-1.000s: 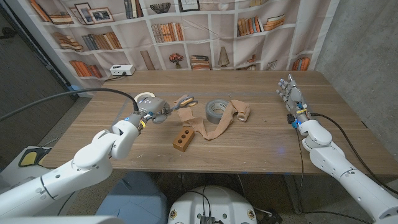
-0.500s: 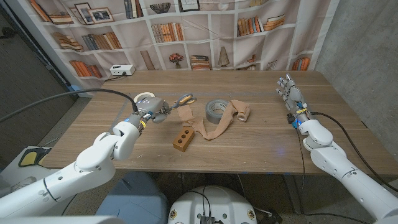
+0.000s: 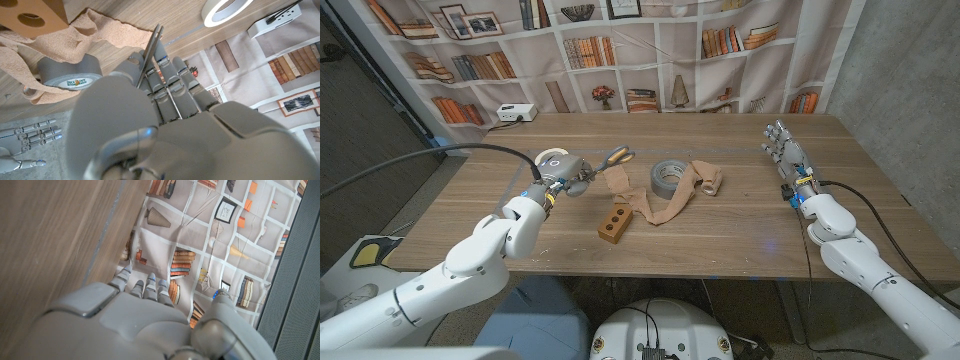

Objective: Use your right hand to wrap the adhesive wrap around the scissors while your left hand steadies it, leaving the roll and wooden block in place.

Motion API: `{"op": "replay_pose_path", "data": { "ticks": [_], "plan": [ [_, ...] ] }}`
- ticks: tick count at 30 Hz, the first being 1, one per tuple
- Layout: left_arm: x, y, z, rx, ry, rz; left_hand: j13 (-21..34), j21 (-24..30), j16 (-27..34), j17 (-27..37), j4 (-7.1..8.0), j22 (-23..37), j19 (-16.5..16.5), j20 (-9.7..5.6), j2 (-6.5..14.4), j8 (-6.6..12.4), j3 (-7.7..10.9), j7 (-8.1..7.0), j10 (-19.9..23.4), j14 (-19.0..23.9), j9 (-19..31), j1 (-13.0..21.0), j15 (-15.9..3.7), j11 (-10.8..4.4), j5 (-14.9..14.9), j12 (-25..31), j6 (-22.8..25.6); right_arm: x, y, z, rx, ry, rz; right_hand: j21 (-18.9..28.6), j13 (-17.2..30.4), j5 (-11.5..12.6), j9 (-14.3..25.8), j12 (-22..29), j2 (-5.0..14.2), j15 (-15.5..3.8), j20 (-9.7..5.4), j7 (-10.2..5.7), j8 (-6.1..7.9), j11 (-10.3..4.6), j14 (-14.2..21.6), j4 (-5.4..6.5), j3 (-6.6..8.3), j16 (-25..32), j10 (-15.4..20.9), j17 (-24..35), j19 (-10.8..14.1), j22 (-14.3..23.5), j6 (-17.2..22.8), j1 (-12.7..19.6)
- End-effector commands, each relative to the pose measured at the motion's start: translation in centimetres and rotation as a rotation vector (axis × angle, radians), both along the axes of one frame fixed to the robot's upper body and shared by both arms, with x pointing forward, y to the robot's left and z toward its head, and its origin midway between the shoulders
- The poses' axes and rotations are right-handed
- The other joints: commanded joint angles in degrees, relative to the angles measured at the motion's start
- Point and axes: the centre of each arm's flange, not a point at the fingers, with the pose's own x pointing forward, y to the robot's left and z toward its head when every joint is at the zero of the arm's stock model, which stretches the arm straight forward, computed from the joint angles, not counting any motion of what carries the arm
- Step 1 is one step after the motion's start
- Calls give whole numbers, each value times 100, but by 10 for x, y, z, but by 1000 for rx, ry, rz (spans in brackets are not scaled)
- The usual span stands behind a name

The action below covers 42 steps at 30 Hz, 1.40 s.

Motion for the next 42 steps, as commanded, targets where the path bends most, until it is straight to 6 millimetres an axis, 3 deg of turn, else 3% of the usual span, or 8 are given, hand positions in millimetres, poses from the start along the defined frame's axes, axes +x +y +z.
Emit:
{"op": "replay_pose_path", "data": {
  "ticks": [1, 4, 6, 8, 24, 31, 40, 42],
  "plan": [
    [5, 1, -3, -22, 13, -12, 192, 143, -20, 14, 8, 107, 58, 187, 69, -32, -30, 19, 74, 238, 24, 26, -218, -68, 38, -10, 36, -1, 2, -1, -39, 18, 3, 20, 32, -19, 8, -20, -3, 35, 79, 19, -6, 5, -95, -66, 9, 12, -25, 11, -4, 21, -46, 93],
    [6, 2, -3, -34, 23, -21, 210, 220, -30, 18, 12, 159, 88, 272, 74, -45, -39, 8, 69, 228, 26, 28, -209, -65, 37, -14, 31, -1, 3, -1, -55, 24, 2, 22, 33, -21, 9, -17, -4, 37, 127, 19, -4, -5, -91, -85, 19, 16, -22, 11, -2, 22, -47, 121],
    [6, 3, -3, -31, 17, -18, 225, 294, -40, 22, 18, 202, 140, 342, 74, -52, -51, 4, 59, 209, 28, 22, -202, -73, 36, -20, 35, -1, 4, -1, -79, 38, 2, 36, 39, -34, 11, -19, -14, 75, 392, 8, 0, -97, -102, -148, 51, 24, -42, 14, 26, 25, -55, 215],
    [6, 3, -3, -34, 14, -20, 236, 331, -44, 27, 23, 233, 136, 350, 75, -56, -59, -7, 52, 202, 30, 17, -203, -89, 35, -25, 40, -2, 5, -1, -86, 42, -3, 36, 40, -38, 11, -19, -17, 124, 444, -6, -6, -130, -107, -162, 58, 26, -47, 16, 26, 25, -75, 238],
    [8, 7, -6, -44, 3, -31, 351, 917, -68, 76, 34, 595, 479, 218, 99, -112, -101, -135, 49, 223, 40, -1, -213, -126, 41, -44, 48, -10, 7, -5, -164, 54, -20, 2, 48, -45, 15, -34, 10, 251, 354, -52, 3, -158, -183, -233, 127, 23, -107, 26, -104, 29, -89, 397],
    [8, 8, -8, -47, -1, -36, 361, 1105, -86, 87, 25, 741, 475, 186, 89, -124, -108, -147, 86, 248, 42, 3, -223, -137, 46, -57, 72, -14, 7, -9, -215, 56, -14, 5, 54, -49, 17, -37, 12, 340, 487, -66, 6, -286, -243, -286, 181, 24, -140, 33, -139, 29, -119, 540],
    [8, 9, -8, -46, -2, -44, 373, 1392, -125, 97, 30, 960, 492, 97, 93, -146, -111, -165, 102, 268, 46, -4, -220, -147, 49, -89, 86, -20, 6, -10, -256, 22, -29, 7, 58, -65, 18, -44, -113, 370, 525, -70, 8, -194, -244, -306, 143, 42, -181, 42, -166, 29, -128, 562],
    [8, 10, -8, -45, -1, -45, 352, 1449, -131, 100, 30, 1007, 479, 92, 90, -146, -113, -161, 128, 279, 46, -8, -222, -136, 50, -101, 100, -23, 6, -11, -248, -5, -40, 36, 66, -64, 20, -16, -282, 305, 515, -90, 1, -140, -111, -300, 69, 109, -145, 59, -114, 31, -161, 537]
  ]
}}
